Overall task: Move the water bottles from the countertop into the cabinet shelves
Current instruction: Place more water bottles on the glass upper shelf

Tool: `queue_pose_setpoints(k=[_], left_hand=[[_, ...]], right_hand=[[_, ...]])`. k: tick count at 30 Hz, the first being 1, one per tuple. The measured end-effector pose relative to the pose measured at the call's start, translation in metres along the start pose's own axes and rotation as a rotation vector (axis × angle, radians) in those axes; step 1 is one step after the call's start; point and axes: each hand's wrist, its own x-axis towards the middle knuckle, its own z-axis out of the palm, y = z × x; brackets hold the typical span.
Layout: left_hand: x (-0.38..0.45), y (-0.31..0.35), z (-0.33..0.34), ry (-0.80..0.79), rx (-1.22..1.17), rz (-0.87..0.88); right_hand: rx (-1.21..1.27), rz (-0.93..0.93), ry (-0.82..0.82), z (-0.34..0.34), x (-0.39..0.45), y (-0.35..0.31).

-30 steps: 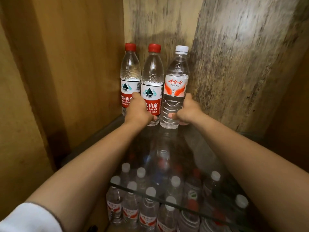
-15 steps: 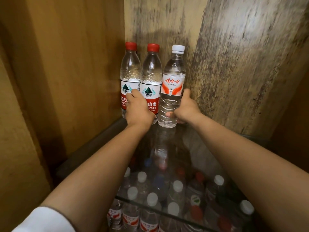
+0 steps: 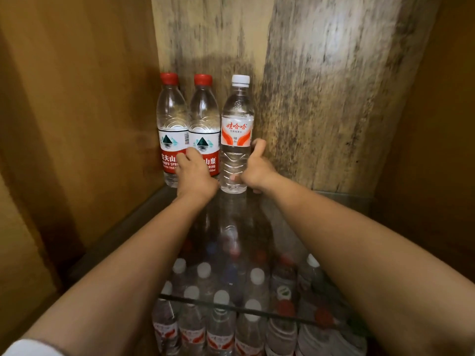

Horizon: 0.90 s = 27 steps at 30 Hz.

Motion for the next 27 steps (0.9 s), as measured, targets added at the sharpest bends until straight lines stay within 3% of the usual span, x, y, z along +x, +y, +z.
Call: queue_pose_setpoints(k=[5,10,17,21,24,27], left_hand=[[-0.015,0.018,-0.008,-0.13,0.123,-0.011],[-0.06,0.043,-0.021,-0.274,-0.073,0.189],[-0.166,0.082,-0.033,-0.27,-0.185,0.424],[-0.23,0.095,-0.03,-0.282,-0.235,0.629],[-0.274,0.101,-0.009,-0.223,-0.251,0.809],[-0.317,0.104,0.03,-0.217,-0.37,0.858]], right_hand=[[-0.008,-0.036,-0.077,-0.023,-0.03,0.004],[-0.009,-0.097,-0.005,-0.067,-0.091,0.014],[0.122,-0.246,0.028,-0.13,-0.219,0.058],[0.156,-0.363,-0.109,-0.16,-0.29,0.094],[0.175,-0.336,-0.193,-0.179,-0.325,0.127],[0.201,-0.272,-0.169,-0.194,-0.349,0.166]])
